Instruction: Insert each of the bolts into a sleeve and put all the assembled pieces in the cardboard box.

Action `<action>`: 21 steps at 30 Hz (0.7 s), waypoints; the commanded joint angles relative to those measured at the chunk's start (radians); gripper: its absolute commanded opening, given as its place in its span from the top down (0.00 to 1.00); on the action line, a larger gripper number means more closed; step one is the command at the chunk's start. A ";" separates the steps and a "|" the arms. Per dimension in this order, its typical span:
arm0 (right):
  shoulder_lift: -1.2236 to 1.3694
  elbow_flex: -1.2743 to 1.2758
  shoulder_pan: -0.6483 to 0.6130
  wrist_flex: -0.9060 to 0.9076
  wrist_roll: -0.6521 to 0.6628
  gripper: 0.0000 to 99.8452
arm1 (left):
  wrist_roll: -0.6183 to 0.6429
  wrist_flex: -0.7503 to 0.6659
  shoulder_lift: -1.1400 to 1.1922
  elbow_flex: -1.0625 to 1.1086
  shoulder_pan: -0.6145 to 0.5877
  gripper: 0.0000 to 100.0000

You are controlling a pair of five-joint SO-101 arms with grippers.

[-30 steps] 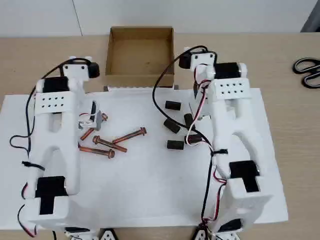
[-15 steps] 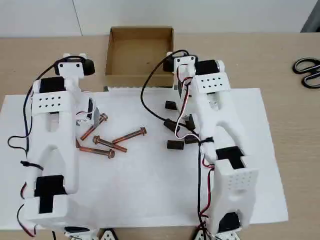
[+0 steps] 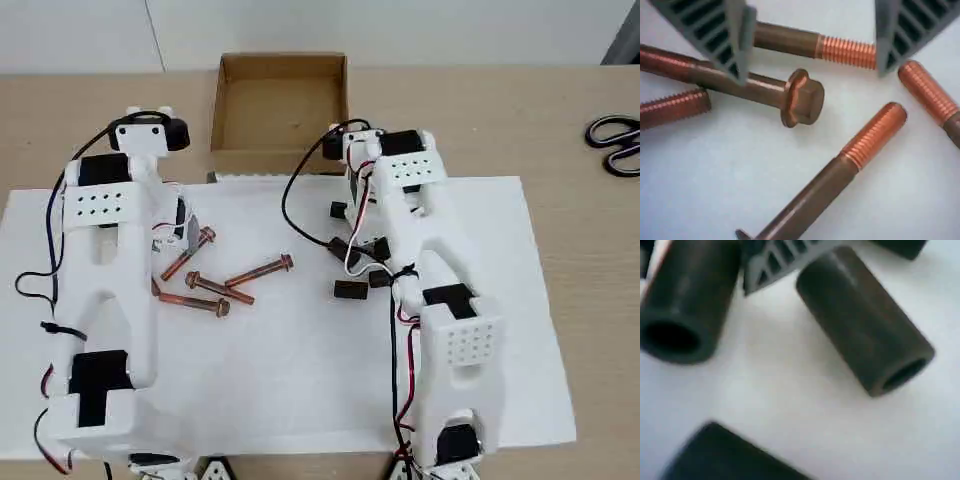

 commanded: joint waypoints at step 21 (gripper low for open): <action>0.151 -0.046 -0.007 -0.102 0.094 0.88 | -0.014 -0.015 -0.003 -0.028 -0.002 0.84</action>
